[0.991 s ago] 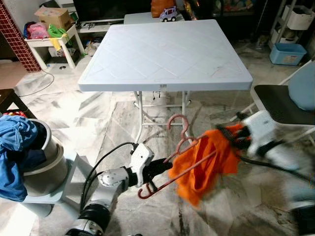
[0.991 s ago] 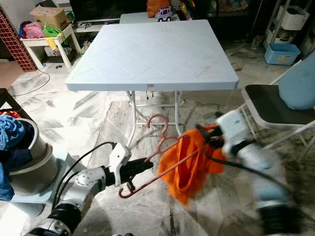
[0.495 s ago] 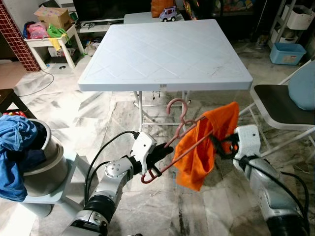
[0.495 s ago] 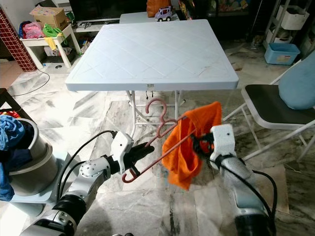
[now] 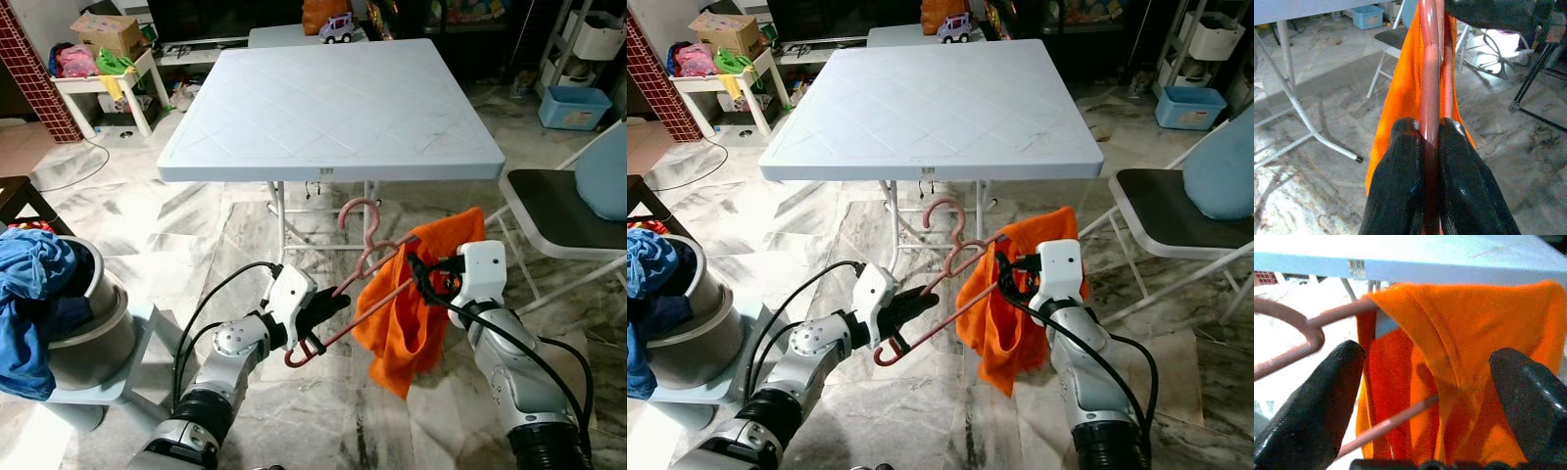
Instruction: Hang hanger
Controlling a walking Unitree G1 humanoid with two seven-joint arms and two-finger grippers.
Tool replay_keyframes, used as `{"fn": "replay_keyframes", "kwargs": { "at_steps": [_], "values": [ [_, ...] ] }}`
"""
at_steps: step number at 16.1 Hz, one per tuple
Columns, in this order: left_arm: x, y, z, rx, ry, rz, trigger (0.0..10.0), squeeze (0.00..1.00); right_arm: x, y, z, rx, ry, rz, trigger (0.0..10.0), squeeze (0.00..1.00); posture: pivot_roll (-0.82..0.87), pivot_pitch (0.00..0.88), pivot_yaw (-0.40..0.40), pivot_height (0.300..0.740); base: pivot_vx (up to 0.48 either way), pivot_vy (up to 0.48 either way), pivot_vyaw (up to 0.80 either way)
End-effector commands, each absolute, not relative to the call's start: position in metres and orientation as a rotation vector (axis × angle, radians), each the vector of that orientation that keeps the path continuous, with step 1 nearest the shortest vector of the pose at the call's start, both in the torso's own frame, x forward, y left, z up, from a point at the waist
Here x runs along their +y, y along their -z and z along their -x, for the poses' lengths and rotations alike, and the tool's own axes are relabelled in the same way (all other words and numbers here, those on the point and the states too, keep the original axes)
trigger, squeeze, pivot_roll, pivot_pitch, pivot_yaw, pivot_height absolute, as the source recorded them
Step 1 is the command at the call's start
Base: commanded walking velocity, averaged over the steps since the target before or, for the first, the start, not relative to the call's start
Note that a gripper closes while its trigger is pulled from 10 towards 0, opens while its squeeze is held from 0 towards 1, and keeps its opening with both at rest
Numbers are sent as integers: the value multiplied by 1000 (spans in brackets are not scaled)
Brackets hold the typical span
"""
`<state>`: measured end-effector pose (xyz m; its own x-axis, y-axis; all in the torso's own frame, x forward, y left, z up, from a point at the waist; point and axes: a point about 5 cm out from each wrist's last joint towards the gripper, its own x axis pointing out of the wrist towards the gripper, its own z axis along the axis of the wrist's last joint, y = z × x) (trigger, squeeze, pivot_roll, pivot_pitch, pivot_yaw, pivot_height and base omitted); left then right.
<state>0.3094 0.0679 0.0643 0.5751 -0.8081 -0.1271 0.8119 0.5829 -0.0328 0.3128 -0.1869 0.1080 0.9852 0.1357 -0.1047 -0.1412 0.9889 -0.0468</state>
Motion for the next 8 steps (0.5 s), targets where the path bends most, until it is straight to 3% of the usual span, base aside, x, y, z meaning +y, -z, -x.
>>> {"fn": "replay_keyframes", "kwargs": {
  "at_steps": [1, 2, 8],
  "values": [
    [67, -70, -310, 92, 959, -43, 0, 0, -182, -118, -316, 56, -158, 76, 6235, 0, -139, 46, 67, 740, 0, 0, 0],
    [66, -69, -309, 93, 968, -43, 0, 0, -180, -119, -317, 39, -164, 110, 0, 0, -140, 47, 67, 740, 0, 0, 0],
    [59, -73, -306, 70, 1022, -65, 0, 0, -188, -115, -322, 36, -98, 233, 0, 0, -128, 41, 66, 740, 0, 0, 0]
  ]
}}
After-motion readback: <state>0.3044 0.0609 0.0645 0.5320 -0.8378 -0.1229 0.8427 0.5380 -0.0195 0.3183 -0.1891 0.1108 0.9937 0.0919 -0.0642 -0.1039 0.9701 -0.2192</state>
